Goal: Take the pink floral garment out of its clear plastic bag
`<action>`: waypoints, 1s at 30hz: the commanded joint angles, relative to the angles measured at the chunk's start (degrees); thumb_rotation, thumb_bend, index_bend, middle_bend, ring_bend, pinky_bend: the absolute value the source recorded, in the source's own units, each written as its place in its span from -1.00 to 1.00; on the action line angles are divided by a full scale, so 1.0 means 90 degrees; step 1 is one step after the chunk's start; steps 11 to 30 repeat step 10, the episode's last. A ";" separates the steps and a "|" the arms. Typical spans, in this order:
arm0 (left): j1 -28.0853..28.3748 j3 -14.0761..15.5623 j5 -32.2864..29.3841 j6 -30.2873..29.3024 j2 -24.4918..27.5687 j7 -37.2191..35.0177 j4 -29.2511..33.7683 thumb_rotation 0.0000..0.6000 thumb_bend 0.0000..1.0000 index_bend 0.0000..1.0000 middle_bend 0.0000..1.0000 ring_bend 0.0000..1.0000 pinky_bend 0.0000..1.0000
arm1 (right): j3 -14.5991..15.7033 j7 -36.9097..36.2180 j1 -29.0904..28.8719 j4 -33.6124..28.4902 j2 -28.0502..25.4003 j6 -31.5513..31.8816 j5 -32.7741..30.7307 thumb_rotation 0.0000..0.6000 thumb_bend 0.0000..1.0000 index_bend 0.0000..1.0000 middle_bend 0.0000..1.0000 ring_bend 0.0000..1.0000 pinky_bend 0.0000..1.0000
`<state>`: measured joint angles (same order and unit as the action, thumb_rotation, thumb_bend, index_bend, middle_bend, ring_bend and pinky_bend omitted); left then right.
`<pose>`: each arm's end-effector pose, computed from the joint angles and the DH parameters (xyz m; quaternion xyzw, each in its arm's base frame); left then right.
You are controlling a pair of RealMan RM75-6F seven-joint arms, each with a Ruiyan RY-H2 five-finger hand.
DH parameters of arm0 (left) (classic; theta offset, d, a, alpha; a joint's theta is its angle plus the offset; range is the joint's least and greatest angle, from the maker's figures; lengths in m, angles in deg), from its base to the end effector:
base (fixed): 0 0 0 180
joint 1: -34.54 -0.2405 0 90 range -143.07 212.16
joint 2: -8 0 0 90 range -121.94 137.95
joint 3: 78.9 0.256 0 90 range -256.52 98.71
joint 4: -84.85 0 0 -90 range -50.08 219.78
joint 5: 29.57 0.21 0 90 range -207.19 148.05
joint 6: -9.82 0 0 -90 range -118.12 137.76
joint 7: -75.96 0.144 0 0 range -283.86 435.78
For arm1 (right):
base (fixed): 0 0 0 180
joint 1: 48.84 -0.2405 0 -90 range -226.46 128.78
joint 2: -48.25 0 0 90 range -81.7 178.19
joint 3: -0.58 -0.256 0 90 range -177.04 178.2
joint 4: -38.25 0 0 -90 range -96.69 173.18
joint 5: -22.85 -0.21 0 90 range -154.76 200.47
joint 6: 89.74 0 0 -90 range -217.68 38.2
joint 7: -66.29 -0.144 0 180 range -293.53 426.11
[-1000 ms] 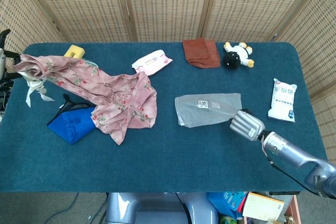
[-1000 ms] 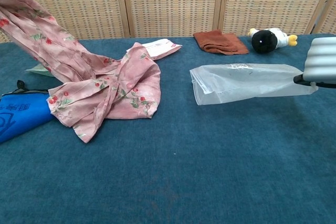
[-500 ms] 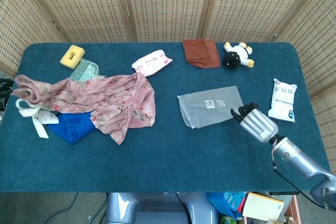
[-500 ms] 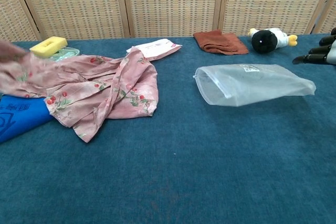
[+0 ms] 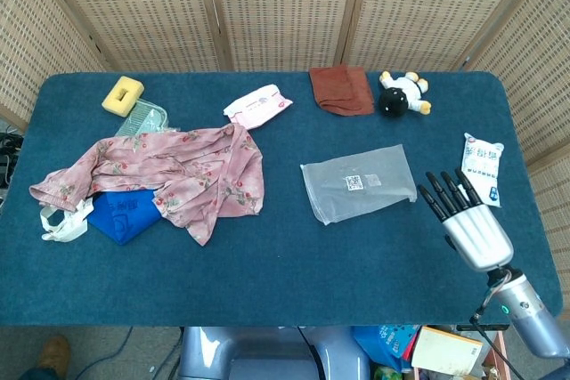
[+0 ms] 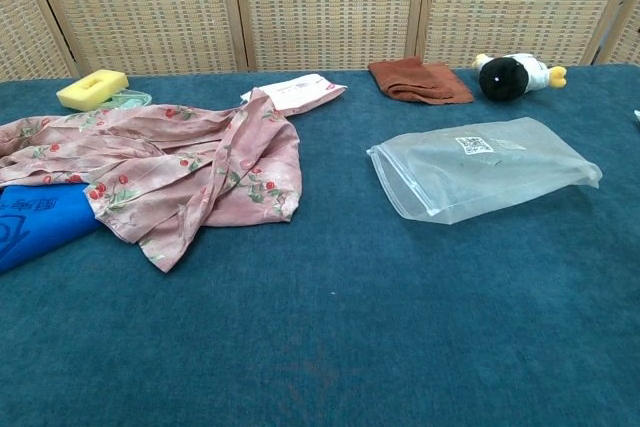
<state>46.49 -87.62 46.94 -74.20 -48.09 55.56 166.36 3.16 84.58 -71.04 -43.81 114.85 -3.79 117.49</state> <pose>-0.3322 0.2447 0.2593 -0.5232 -0.3540 -0.4629 0.6218 -0.2663 -0.2525 0.1424 0.7475 -0.1138 0.3439 0.5569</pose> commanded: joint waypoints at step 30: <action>-0.0991 0.0617 0.0715 -0.1310 -0.1276 0.1115 0.0214 1.00 -0.89 -1.00 -1.00 -1.00 -1.00 | -0.0022 -0.1583 0.1322 -0.0398 0.0462 0.1264 -0.0274 1.00 -1.00 -1.00 -1.00 -1.00 -1.00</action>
